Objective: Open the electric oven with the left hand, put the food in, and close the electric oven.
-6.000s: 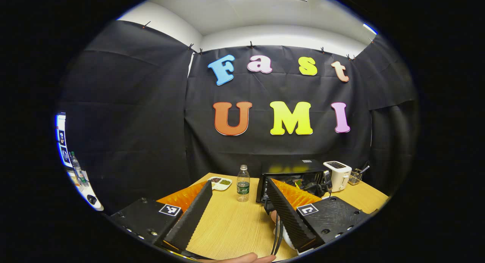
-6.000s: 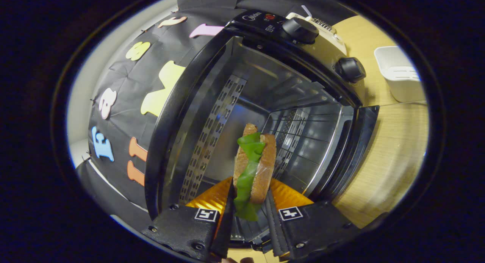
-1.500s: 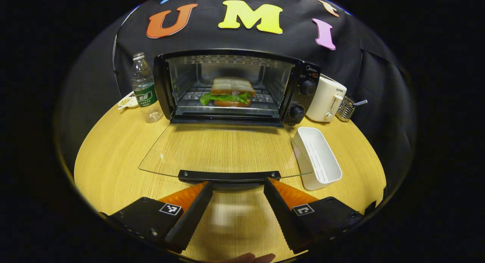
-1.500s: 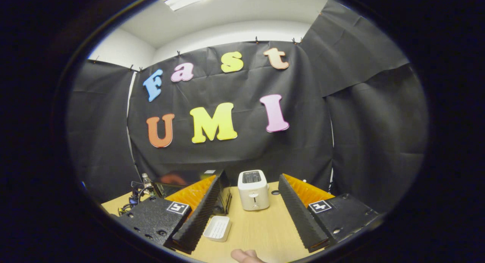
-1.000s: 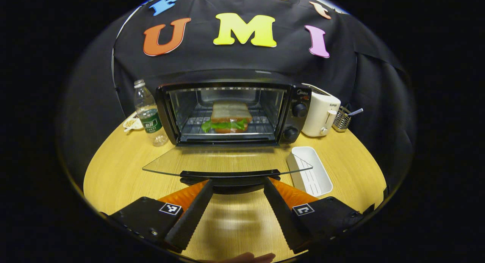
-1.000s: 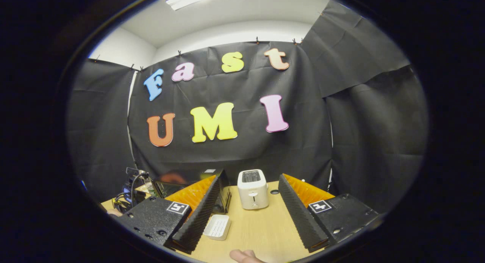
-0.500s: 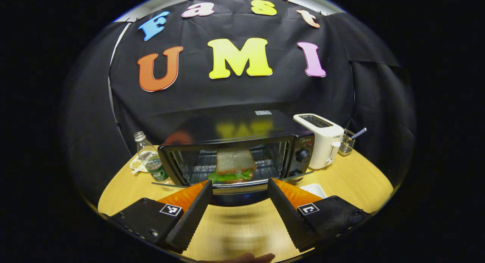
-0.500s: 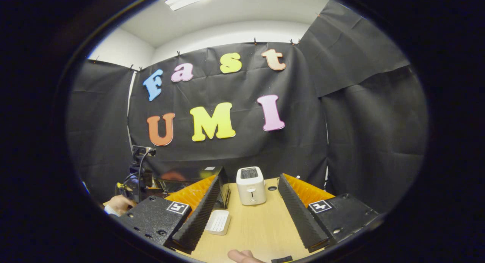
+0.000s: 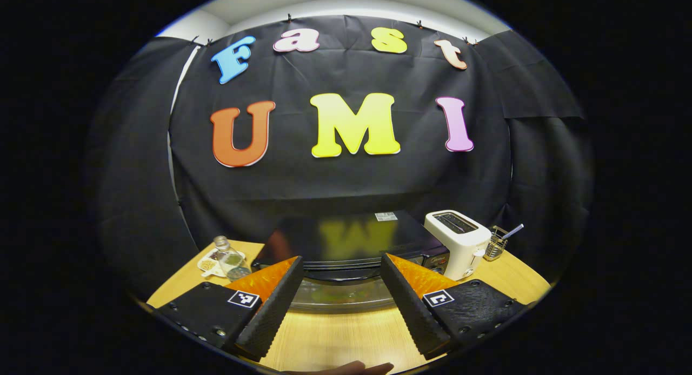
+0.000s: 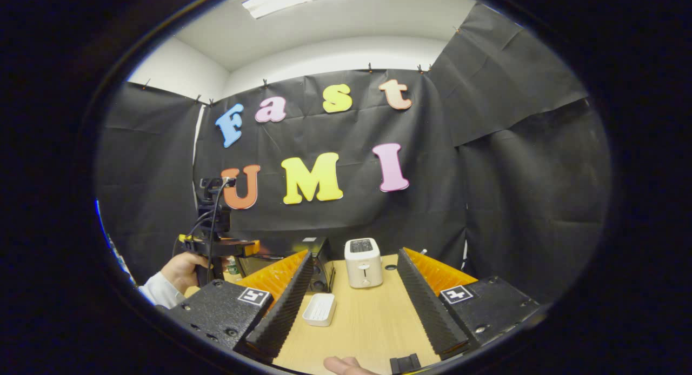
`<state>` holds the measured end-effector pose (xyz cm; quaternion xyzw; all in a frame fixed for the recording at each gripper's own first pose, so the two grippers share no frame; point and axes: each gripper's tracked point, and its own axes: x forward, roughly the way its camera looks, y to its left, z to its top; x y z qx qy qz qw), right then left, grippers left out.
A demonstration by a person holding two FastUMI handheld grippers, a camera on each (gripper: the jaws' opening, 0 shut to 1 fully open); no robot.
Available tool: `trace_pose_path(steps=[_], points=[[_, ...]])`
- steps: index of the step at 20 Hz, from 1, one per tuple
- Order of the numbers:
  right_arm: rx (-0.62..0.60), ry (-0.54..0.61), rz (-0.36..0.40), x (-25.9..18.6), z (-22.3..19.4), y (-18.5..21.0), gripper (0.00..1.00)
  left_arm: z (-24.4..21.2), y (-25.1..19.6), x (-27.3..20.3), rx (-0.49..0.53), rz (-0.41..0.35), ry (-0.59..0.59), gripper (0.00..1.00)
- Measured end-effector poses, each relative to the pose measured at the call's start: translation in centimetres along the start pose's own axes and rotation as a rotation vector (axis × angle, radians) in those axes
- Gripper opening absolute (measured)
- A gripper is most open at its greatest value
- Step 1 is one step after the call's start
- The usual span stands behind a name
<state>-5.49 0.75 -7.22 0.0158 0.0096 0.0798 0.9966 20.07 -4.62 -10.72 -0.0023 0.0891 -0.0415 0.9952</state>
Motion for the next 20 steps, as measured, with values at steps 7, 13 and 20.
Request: trace_pose_path(steps=[7,13,20], points=[[-0.003,-0.070,0.008,-4.4,2.7,1.0,0.99,4.5,0.3,-12.1,-0.006,0.041,-0.102,0.94],[-0.032,-0.045,0.007,-3.8,2.4,1.5,0.99,3.9,0.3,-21.9,-0.011,0.064,-0.171,0.94],[-0.034,-0.059,0.052,-3.5,1.8,3.0,0.88,1.5,2.6,-27.9,0.011,0.141,-0.229,0.94]])
